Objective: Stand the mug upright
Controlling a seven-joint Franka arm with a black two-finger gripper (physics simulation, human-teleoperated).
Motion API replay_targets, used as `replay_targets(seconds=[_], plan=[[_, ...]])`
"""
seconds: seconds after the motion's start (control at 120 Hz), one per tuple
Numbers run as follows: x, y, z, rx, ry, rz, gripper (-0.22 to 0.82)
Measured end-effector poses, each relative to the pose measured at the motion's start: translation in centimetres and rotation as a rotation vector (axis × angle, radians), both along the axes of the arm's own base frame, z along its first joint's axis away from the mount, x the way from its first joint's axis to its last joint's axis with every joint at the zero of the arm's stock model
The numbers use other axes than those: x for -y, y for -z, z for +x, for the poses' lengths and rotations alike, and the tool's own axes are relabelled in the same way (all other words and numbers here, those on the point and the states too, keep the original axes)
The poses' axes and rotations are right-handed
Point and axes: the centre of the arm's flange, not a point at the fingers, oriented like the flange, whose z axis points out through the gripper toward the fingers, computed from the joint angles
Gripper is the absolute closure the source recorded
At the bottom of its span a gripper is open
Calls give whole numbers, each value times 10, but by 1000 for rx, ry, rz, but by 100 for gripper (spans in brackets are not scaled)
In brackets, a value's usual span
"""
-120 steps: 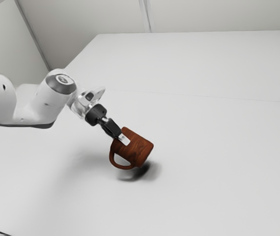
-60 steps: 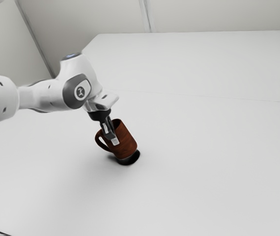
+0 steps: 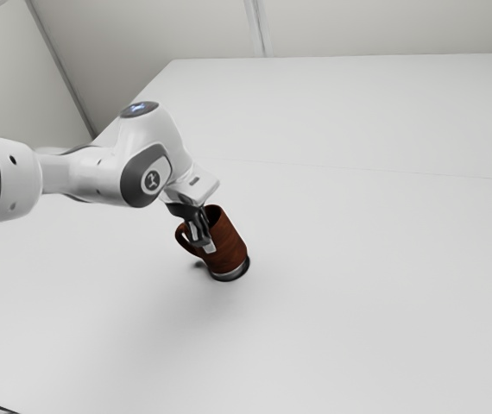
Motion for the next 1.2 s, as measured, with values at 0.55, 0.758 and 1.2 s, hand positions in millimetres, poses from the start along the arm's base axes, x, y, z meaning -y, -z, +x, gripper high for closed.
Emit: replay_targets(seconds=[0.55, 0.758, 1.2], plan=[[-8, 5, 0, -3, -7, 0, 18], [-3, -21, 2, 7, -9, 5, 7], [12, -107, 18, -51, -438, -13, 1]])
